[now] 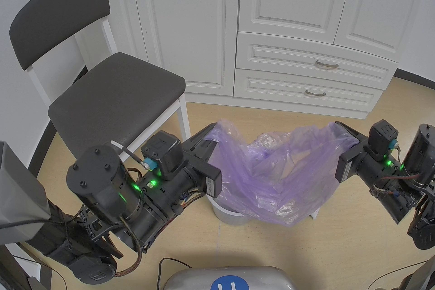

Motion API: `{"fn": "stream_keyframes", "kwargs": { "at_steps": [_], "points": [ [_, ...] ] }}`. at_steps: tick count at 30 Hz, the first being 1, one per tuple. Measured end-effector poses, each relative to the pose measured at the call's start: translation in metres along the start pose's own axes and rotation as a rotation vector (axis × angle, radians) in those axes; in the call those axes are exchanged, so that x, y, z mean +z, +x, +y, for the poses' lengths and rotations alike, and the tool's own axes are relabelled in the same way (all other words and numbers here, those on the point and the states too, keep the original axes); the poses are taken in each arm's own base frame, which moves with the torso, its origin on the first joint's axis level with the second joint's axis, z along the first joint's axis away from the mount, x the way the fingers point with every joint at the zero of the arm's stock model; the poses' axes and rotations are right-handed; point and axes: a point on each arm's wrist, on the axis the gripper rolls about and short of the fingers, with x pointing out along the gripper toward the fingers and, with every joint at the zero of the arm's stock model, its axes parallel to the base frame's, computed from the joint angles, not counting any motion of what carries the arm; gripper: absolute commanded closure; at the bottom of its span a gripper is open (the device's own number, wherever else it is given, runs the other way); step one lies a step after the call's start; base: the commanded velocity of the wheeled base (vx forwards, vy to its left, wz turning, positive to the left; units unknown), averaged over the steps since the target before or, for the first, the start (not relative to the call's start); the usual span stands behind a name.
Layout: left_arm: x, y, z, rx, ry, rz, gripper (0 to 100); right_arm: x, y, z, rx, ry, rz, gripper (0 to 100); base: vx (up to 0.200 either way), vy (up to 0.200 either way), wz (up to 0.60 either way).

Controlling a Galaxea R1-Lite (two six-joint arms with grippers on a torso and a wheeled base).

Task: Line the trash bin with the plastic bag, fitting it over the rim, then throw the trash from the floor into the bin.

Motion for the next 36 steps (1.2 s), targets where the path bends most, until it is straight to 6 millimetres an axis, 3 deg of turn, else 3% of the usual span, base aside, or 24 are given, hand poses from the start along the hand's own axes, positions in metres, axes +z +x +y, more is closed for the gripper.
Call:
{"fn": "stream_keyframes", "kwargs": {
  "at_steps": [13, 25, 30, 36],
  "points": [
    [-0.014, 0.021, 0.021, 0.08, -0.01, 0.014, 100, -0.017, 0.055, 0.005, -0.042, 0.125, 0.057, 100, 0.0, 0.0, 0.0],
    [-0.032, 0.074, 0.015, 0.116, -0.123, -0.03, 100, -0.024, 0.083, 0.002, -0.071, 0.235, 0.124, 100, 0.0, 0.0, 0.0],
    [-0.047, 0.086, 0.017, 0.129, -0.127, 0.104, 100, -0.026, 0.086, 0.003, -0.022, 0.257, 0.308, 100, 0.0, 0.0, 0.0],
    [-0.051, 0.094, 0.023, 0.164, -0.222, 0.35, 100, -0.006, 0.102, 0.001, 0.057, 0.439, 0.416, 100, 0.0, 0.0, 0.0]
  ]
}}
